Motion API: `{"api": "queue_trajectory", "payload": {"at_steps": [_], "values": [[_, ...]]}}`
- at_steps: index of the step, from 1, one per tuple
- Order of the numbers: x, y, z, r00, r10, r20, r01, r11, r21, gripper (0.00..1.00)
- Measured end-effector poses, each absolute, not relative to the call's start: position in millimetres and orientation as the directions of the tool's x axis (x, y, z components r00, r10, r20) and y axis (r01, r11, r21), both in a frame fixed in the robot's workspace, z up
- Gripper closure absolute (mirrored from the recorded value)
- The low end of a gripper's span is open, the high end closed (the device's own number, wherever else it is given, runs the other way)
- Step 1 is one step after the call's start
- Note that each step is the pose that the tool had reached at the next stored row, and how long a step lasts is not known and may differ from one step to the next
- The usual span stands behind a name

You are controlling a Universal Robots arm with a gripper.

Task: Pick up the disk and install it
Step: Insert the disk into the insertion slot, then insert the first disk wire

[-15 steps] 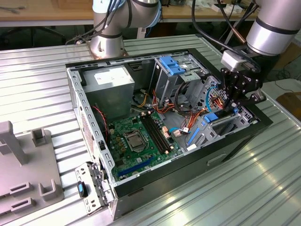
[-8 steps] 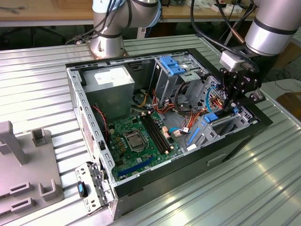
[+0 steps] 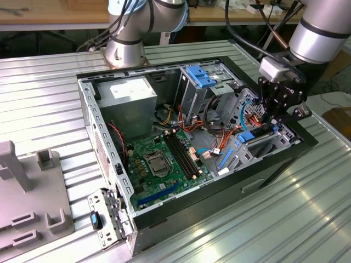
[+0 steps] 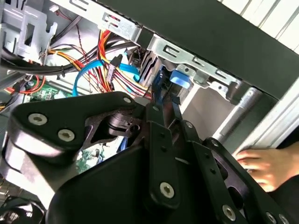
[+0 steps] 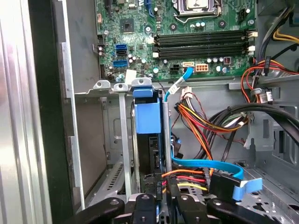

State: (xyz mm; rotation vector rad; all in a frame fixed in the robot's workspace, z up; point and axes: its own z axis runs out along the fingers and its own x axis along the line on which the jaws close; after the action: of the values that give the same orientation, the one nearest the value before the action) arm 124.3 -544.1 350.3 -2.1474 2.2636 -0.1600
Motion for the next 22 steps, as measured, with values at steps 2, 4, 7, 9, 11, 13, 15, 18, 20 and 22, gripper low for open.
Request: {"api": "queue_trajectory", "payload": {"at_steps": [2, 4, 7, 9, 11, 13, 15, 18, 20, 22], "values": [[124.2, -544.1, 354.0, -0.055, -0.997, 0.058, -0.995, 0.050, -0.086, 0.77], [124.3, -544.1, 354.6, -0.055, -0.997, 0.058, -0.995, 0.050, -0.086, 0.85], [124.3, -544.1, 355.2, -0.055, -0.997, 0.058, -0.995, 0.050, -0.086, 0.89], [124.3, -544.1, 355.5, -0.055, -0.997, 0.058, -0.995, 0.050, -0.086, 0.89], [124.2, -544.1, 356.1, -0.055, -0.997, 0.058, -0.995, 0.050, -0.086, 0.89], [124.3, -544.1, 356.5, -0.055, -0.997, 0.058, -0.995, 0.050, -0.086, 0.89], [124.3, -544.1, 356.8, -0.055, -0.997, 0.058, -0.995, 0.050, -0.086, 0.89], [124.3, -544.1, 357.7, -0.055, -0.997, 0.058, -0.995, 0.050, -0.086, 0.89], [124.2, -544.1, 358.3, -0.055, -0.997, 0.058, -0.995, 0.050, -0.086, 0.89], [124.1, -544.1, 359.3, -0.055, -0.997, 0.058, -0.995, 0.050, -0.086, 0.89]]}}
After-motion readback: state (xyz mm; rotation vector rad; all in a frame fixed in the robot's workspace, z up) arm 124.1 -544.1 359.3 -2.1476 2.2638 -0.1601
